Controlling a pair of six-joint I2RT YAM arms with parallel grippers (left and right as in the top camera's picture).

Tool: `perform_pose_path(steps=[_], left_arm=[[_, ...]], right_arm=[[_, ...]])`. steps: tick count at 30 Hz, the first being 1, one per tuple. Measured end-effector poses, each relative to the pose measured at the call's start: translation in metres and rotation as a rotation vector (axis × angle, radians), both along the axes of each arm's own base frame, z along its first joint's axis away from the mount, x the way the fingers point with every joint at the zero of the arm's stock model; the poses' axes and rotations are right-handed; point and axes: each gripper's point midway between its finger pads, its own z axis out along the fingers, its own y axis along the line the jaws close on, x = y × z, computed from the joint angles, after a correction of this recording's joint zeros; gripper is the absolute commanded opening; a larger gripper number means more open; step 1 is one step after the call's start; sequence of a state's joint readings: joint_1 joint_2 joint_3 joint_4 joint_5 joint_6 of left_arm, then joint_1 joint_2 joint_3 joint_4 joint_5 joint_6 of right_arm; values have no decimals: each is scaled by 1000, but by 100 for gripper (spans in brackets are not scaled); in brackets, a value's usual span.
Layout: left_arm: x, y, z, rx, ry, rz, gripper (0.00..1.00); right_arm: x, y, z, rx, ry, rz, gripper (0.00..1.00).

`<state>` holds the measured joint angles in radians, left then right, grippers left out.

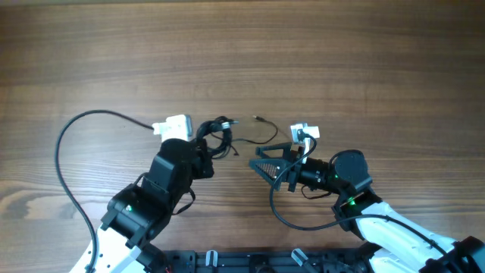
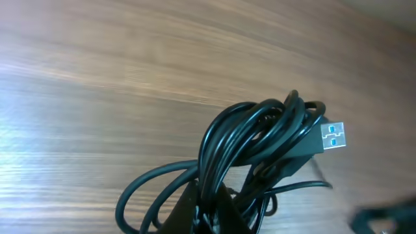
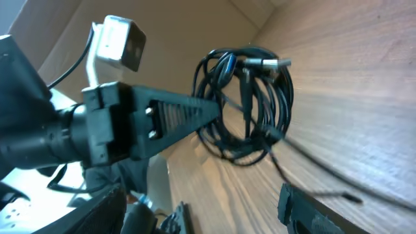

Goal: Untangle cables
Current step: 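Pull the cable bundle apart between left and right grippers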

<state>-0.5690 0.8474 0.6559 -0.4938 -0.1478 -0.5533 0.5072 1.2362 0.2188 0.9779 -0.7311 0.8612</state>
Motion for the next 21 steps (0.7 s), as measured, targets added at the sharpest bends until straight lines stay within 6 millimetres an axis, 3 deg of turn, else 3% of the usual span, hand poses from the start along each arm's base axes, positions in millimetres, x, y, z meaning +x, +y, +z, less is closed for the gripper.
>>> perform_pose_path(steps=[7,13,21], left_arm=[[-15,-33,3,-62,17,-220,4],[-24,-46,1,-99,51,-302,4],[-28,-57,-11,-126,118,-353,4]], right_arm=[[11,-4,0,-3,-11,-72,74],[6,3,0,-10,-27,-60,69],[14,1,-2,-20,-26,-122,61]])
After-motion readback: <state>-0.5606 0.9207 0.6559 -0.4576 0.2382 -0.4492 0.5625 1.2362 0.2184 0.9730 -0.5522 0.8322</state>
